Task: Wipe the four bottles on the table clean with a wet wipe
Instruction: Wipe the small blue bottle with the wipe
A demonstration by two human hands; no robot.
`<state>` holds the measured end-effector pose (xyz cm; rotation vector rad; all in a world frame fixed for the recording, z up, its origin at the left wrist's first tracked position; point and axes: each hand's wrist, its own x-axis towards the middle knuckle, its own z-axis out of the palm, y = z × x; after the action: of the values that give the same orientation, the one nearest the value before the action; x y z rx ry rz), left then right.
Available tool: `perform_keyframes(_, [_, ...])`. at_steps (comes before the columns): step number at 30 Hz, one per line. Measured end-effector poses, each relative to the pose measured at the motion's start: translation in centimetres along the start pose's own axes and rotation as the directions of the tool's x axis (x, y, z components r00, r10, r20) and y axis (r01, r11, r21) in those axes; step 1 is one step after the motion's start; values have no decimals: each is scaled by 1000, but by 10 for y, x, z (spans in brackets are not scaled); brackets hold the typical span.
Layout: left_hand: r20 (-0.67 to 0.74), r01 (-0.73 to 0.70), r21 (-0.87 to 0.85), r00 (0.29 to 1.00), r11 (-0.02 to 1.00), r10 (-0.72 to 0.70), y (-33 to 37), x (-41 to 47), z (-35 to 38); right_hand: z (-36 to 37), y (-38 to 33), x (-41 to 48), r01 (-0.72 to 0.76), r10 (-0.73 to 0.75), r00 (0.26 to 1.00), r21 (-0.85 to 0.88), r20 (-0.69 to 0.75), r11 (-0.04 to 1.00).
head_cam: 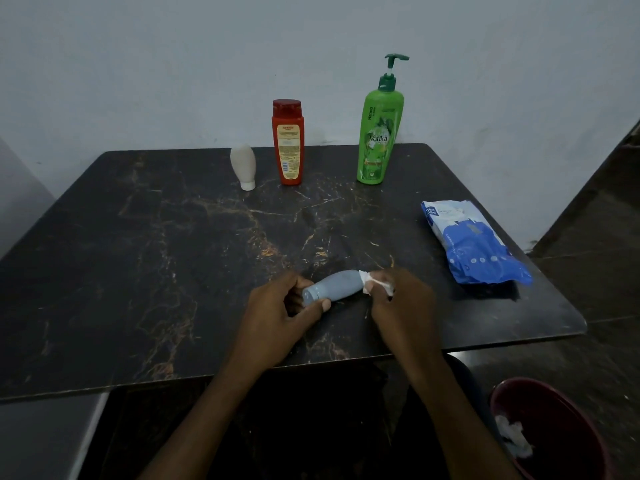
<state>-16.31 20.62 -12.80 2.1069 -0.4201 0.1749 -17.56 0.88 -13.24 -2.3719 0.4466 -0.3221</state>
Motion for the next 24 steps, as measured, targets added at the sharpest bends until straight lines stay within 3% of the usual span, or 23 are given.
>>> perform_keyframes(3, [-11,7,12,1000,1000,-7,-1,1,1,2,-6,-13,78,-72,995,101,-63,992])
perform_keyframes(8, [-9,-6,6,1000,1000,6,0,3,1,13,-26,-44,355,-349,933,64,-89,933])
perform_keyframes(10, [6,3,4,1000,1000,-3,1,3,0,13,-25,-44,397,-393,915,40,-87,917])
perform_keyframes(17, [22,-6,-3,1000,1000,6,-2,2,-1,3,-4,-6,92,-82,994,153,-70,984])
perform_keyframes(24, [-22,-62,69,998,996,64,-1,2,-5,4,-2,-12,93,-66,987,189,-143,978])
